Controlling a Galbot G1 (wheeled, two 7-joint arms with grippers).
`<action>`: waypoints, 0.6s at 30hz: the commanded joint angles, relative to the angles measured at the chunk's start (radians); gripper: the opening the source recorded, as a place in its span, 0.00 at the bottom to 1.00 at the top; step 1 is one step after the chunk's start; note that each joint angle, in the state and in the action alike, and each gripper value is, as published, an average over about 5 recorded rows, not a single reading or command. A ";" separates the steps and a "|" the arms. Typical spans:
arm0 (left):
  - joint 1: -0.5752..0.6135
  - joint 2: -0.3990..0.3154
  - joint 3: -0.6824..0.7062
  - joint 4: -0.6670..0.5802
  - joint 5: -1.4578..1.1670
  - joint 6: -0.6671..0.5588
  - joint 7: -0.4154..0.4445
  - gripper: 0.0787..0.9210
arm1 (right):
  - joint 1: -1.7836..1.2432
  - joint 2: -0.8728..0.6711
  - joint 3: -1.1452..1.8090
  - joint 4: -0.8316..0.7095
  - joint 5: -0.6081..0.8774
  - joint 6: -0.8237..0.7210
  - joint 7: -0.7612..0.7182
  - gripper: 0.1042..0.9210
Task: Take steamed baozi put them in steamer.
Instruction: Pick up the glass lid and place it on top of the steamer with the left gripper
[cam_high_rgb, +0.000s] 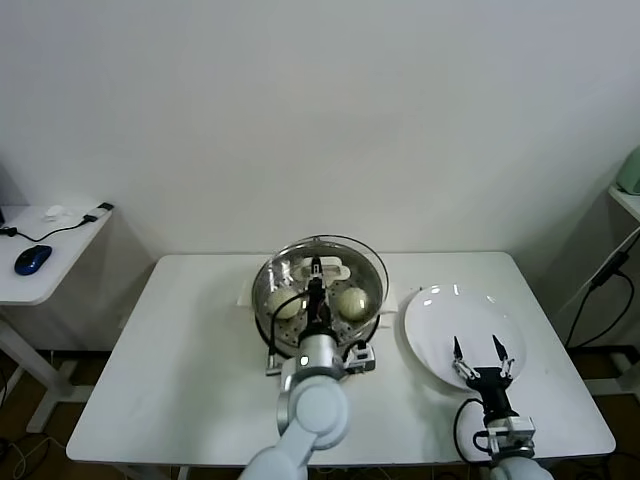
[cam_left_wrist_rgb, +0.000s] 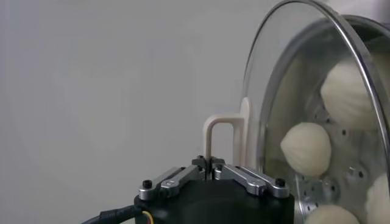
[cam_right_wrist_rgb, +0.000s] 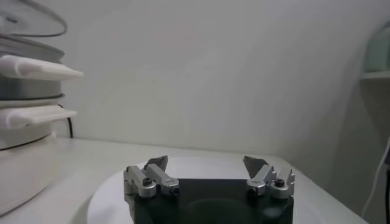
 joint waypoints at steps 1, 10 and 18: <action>-0.004 -0.007 0.004 0.049 0.026 0.003 -0.007 0.06 | 0.003 0.001 0.002 -0.004 0.000 0.008 0.009 0.88; 0.003 0.011 -0.019 0.058 0.022 -0.003 -0.027 0.06 | 0.004 0.009 0.000 -0.002 -0.007 0.011 0.019 0.88; 0.008 0.013 -0.023 0.058 0.003 -0.005 -0.032 0.06 | 0.003 0.014 0.000 -0.002 -0.009 0.015 0.021 0.88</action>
